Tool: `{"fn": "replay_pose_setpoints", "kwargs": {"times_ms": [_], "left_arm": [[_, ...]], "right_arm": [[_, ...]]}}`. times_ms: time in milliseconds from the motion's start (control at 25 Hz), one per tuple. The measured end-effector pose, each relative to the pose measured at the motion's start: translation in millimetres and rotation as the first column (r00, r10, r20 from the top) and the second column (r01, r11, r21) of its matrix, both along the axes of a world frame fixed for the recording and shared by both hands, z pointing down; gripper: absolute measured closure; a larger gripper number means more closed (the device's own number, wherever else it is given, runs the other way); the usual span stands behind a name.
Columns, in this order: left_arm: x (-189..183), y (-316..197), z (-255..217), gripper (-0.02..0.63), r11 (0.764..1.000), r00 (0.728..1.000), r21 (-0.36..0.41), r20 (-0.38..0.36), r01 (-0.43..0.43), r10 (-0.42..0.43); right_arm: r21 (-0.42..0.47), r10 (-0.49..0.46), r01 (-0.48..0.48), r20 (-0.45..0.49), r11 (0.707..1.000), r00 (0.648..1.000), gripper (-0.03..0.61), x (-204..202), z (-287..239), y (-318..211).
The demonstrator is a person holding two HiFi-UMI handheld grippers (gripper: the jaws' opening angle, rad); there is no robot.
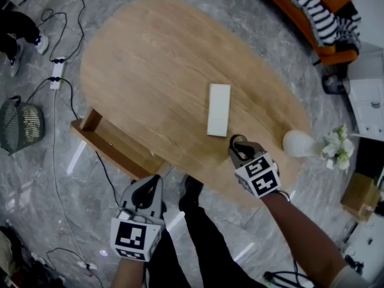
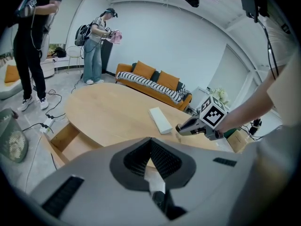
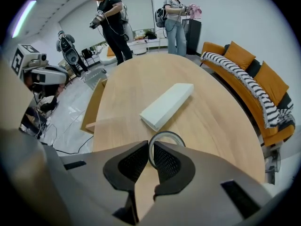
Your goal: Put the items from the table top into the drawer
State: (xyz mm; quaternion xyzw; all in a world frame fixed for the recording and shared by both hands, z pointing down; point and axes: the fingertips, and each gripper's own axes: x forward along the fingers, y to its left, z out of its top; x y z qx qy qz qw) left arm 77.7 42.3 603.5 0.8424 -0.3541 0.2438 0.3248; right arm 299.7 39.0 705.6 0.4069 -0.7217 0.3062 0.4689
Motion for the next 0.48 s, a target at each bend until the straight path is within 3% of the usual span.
{"fn": "replay_pose_setpoints", "kwargs": {"times_ms": [480], "left_arm": [[-40,7,-5,0.614,0.999,0.999,0.012,0.029,0.034,-0.034]], "right_arm": [[0.015,0.008,-0.009,0.043,1.0,0.999,0.519,-42,-20,-2]]}}
